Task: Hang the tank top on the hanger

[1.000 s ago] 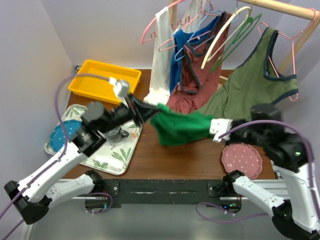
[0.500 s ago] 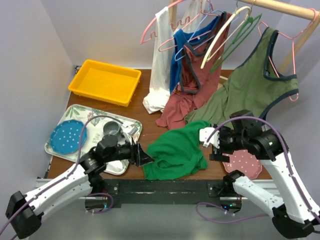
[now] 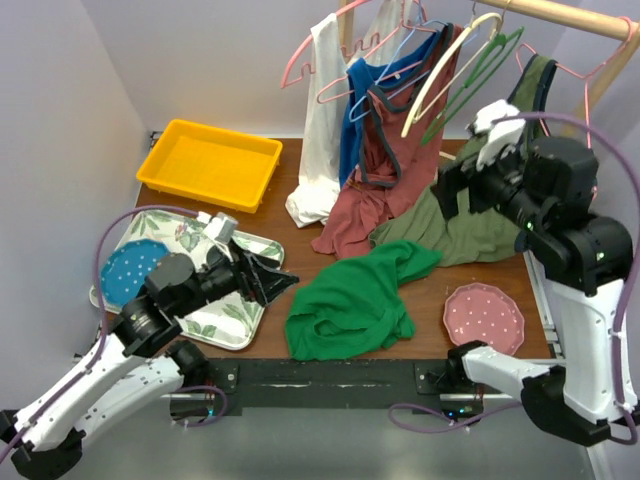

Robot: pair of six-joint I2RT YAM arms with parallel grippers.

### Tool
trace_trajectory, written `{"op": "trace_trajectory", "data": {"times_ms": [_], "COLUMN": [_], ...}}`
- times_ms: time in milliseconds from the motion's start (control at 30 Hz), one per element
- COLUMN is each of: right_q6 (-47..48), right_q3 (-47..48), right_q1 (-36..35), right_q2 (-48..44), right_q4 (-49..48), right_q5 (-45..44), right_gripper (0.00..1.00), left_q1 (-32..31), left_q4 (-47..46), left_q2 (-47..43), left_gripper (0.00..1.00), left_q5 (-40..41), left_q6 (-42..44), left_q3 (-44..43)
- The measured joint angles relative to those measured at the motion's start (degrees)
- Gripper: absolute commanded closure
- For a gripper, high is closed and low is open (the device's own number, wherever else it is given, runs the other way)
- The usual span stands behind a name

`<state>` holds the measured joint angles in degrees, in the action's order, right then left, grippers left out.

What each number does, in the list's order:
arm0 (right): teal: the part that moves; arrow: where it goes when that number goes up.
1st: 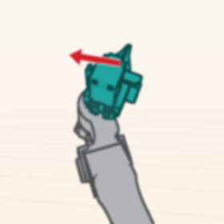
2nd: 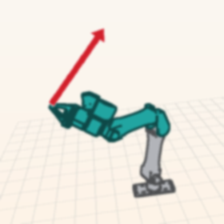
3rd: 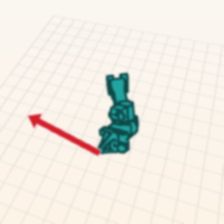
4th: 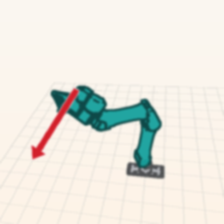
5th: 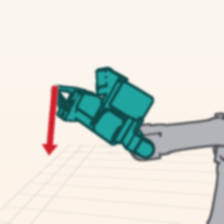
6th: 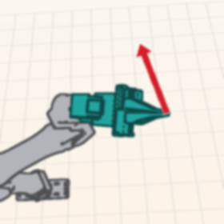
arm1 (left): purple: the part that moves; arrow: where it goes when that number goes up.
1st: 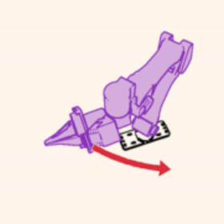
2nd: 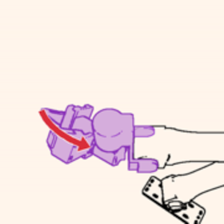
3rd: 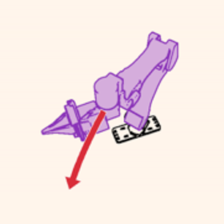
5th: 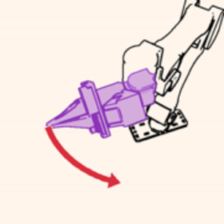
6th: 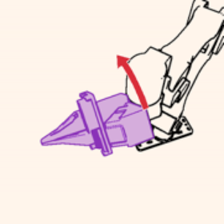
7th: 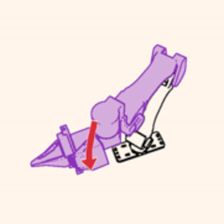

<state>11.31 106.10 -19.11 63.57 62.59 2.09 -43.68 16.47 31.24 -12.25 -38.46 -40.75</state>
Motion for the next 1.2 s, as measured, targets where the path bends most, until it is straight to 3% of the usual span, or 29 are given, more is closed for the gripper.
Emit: {"op": "trace_trajectory", "data": {"times_ms": [167, 433, 767, 1200], "right_q6": [-15.61, -26.97, -31.95, -32.04], "right_q3": [10.21, 20.61, 22.67, 23.78], "right_q1": [5.55, 8.35, 8.74, 8.81], "right_q2": [6.84, 17.81, 26.97, 32.89], "right_q4": [-2.89, -4.68, -7.15, -8.70], "right_q5": [-4.00, -7.98, -11.80, -19.89], "right_gripper": [0.03, 0.03, 0.07, 0.23], "left_q1": [0.00, 0.00, 0.00, 0.00], "left_q4": [2.99, 8.11, 14.51, 17.18], "left_q2": [-5.29, -12.39, -15.34, -15.89], "left_gripper": [0.11, 0.10, 0.08, 0.08], "left_q5": [3.63, 8.74, 13.90, 17.00], "left_q6": [-1.75, -5.55, -6.99, -6.99], "left_q3": [-1.01, -0.92, -0.92, -1.03]}}
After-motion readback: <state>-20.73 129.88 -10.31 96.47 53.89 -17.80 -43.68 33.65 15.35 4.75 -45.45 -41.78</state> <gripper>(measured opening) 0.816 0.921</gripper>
